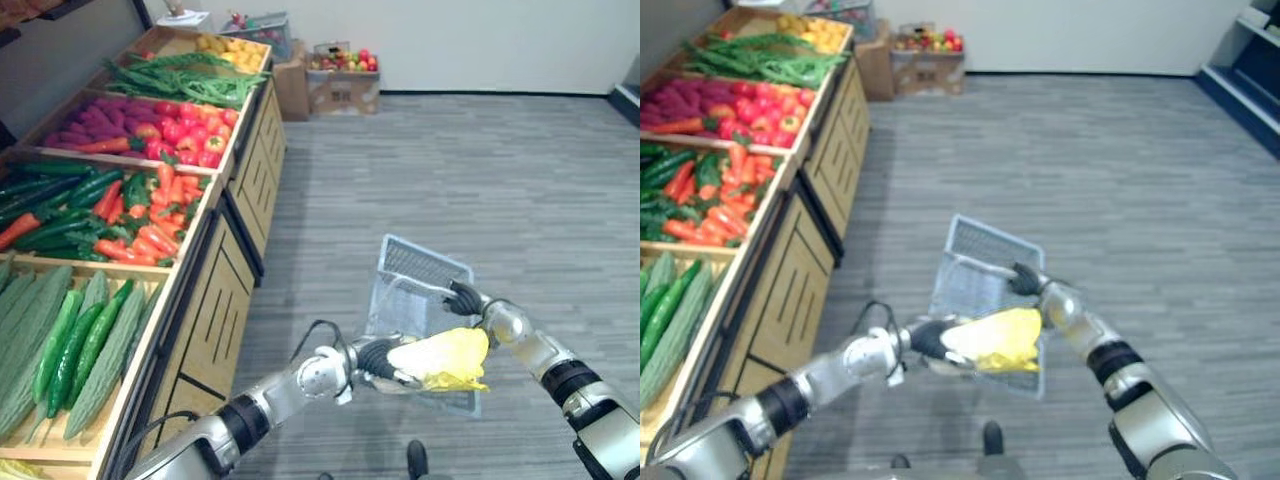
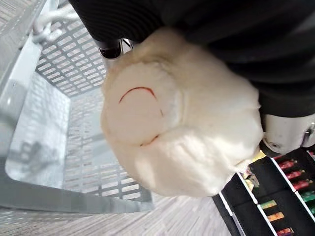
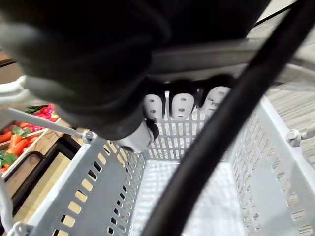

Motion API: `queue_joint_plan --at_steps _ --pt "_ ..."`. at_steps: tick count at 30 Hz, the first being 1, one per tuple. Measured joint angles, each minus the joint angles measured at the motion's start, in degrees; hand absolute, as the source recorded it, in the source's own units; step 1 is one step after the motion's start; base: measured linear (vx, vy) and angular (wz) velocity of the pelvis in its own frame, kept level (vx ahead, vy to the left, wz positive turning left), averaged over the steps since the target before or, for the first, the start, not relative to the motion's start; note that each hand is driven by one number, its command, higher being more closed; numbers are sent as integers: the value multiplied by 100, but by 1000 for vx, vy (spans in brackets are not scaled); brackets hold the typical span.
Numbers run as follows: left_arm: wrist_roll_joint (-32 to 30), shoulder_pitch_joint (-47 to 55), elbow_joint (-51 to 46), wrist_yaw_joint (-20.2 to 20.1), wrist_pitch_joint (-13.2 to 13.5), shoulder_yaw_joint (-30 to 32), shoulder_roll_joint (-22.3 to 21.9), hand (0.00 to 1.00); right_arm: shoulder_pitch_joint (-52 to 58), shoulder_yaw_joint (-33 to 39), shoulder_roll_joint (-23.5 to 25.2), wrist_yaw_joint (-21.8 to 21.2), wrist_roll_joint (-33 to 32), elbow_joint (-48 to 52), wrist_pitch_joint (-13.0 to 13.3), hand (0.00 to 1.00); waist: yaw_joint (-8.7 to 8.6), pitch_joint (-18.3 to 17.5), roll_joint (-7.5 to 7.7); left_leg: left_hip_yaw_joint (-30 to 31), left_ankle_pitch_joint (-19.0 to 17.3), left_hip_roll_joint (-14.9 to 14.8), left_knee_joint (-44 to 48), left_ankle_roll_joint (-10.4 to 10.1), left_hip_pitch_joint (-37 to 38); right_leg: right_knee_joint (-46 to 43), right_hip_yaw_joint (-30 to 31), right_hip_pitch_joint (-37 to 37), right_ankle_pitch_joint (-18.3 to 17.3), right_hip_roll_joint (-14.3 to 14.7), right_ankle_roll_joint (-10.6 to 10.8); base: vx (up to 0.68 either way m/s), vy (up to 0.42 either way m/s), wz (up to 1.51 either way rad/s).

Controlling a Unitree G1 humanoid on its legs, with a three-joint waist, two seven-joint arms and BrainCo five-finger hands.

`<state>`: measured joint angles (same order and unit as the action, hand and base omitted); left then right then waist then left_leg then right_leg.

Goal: Pick vegetable in the basket

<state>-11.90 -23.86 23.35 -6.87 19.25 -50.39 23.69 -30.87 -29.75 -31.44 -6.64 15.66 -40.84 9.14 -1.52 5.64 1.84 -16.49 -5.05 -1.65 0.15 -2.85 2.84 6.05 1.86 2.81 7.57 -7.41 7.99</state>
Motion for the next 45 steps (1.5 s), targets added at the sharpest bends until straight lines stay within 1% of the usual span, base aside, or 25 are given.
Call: queue_joint_plan --at_steps 3,7,8,11,13,16,18,19,23,29,31,32,33,34,35,36,37,38,39,41,42,43,44,45 --pt "-282 -130 413 32 -103 8 -187 100 -87 -59 2 -170 -204 174 -53 100 0 35 59 -3 0 -3 0 0 3 0 2 -3 0 4 0 0 0 0" --pt "-530 -140 867 165 -146 76 -337 100 -275 -270 -7 -400 -569 384 -100 100 -7 60 95 -25 0 -6 -4 0 18 0 22 -3 1 11 -1 0 -10 -2" --pt "-612 -143 945 205 -206 149 -354 0 -327 -365 -7 -484 -660 485 -101 100 -8 82 108 -34 0 -7 -4 0 26 0 31 -5 1 12 -1 0 0 0" --pt "-790 -186 1144 236 -246 199 -382 0 -353 -513 -12 -583 -879 721 -102 100 -1 102 133 -54 0 -15 -4 0 31 0 37 0 28 22 -34 -14 -23 -4" --pt "-1057 -184 1412 356 -330 342 -483 0 -396 -643 -16 -709 -962 881 -101 100 -1 110 147 -70 0 -10 -4 0 36 0 49 3 30 18 -31 -1 -2 -2" --pt "-1280 -188 1733 552 -470 598 -603 0 -459 -724 -15 -835 -1134 968 -101 100 1 124 171 -96 0 -11 -4 0 42 0 68 11 31 20 -30 0 0 -4" --pt "-1420 -186 1813 659 -522 635 -619 0 -486 -735 -21 -901 -1197 1000 -102 100 3 124 172 -136 -1 -15 -4 -1 47 0 93 19 31 22 -30 -2 -8 -6" --pt "-1422 -186 1816 662 -566 653 -657 0 -485 -741 -35 -904 -1221 1047 -109 100 3 126 174 -146 -1 -15 -8 -1 47 0 98 26 32 22 -28 -2 -17 -6" --pt "-1422 -183 1835 675 -568 856 -772 0 -487 -794 -145 -1008 -1229 1100 -111 100 5 131 184 -138 -1 -15 -13 -1 48 0 91 22 33 22 -27 0 0 0" --pt "-1420 -175 1792 675 -596 926 -913 0 -422 -906 -153 -1037 -1224 1053 -122 100 8 133 186 -30 8 -15 -14 10 36 0 -7 -14 33 13 -26 -1 -7 7" --pt "-1406 -135 1416 678 -616 1015 -923 0 -345 -882 -79 -1010 -1188 927 -121 100 22 132 185 10 20 -12 -16 23 30 -1 -55 -33 33 3 -27 -4 -21 16" --pt "-1392 -64 922 690 -627 1041 -898 0 -208 -717 58 -980 -1108 764 -123 100 39 133 182 72 29 -10 -16 27 23 -2 -122 -59 32 -5 -27 -2 -29 31" --pt "-1352 51 369 702 -690 1058 -882 0 -13 -429 245 -939 -993 563 -141 100 43 131 177 175 45 -5 -17 31 10 -2 -220 -105 30 -17 -28 1 -33 35" --pt "-1288 201 177 671 -846 1164 -869 0 134 -196 391 -883 -848 534 -136 100 39 125 167 212 49 -5 -17 30 8 -2 -271 -121 28 -22 -28 1 -27 27" --pt "-1277 344 -23 667 -852 1217 -807 0 191 -44 506 -819 -748 467 -143 100 29 124 165 222 49 -4 -16 30 -1 -2 -285 -120 26 -24 -30 -5 -26 17" --pt "-1073 645 -618 637 -838 1226 -670 0 330 301 691 -653 -586 231 -156 100 37 121 152 286 59 3 0 35 -56 -3 -335 -107 25 -36 -30 -8 -28 24" --pt "-953 870 -1204 606 -804 1224 -634 0 434 587 799 -563 -514 -20 -169 100 67 123 141 344 81 15 -3 37 -91 -3 -415 -109 24 -52 -30 -8 -33 38" --pt "-690 1173 -2008 553 -681 1195 -620 0 547 911 946 -424 -429 -368 -268 100 155 118 119 430 95 25 -1 43 -124 -3 -489 -119 24 -66 -30 -8 -29 43" --pt "-338 1481 -2819 450 -435 1165 -554 0 646 1203 1099 -276 -302 -728 -411 100 247 108 90 494 110 28 4 41 -150 -3 -567 -142 21 -78 -33 -8 -22 33" --pt "18 1804 -3391 390 -272 1213 -500 0 769 1467 1225 -128 -136 -1010 -528 100 324 96 60 559 114 32 13 45 -152 -3 -628 -184 13 -83 -43 -12 -19 22" --pt "140 1955 -3543 382 -221 1272 -474 0 840 1546 1252 -67 -51 -1104 -541 100 328 84 39 615 117 34 17 48 -156 -4 -662 -209 6 -87 -53 -13 -22 28" --pt "332 2284 -3760 370 -176 1449 -410 0 1003 1717 1275 31 35 -1226 -562 100 337 51 -5 664 131 34 14 57 -165 -32 -761 -220 -18 -93 -85 -12 -21 26" --pt "526 2684 -3913 367 -175 1747 -319 0 1148 1960 1320 101 89 -1339 -594 100 335 28 -44 710 142 40 6 59 -175 -46 -791 -221 -39 -102 -75 -16 -21 21" --pt "605 2852 -3938 365 -179 1903 -308 0 1223 2118 1349 163 131 -1401 -596 100 334 23 -53 751 143 53 4 60 -179 -64 -809 -221 -73 -111 -54 -28 -32 23"
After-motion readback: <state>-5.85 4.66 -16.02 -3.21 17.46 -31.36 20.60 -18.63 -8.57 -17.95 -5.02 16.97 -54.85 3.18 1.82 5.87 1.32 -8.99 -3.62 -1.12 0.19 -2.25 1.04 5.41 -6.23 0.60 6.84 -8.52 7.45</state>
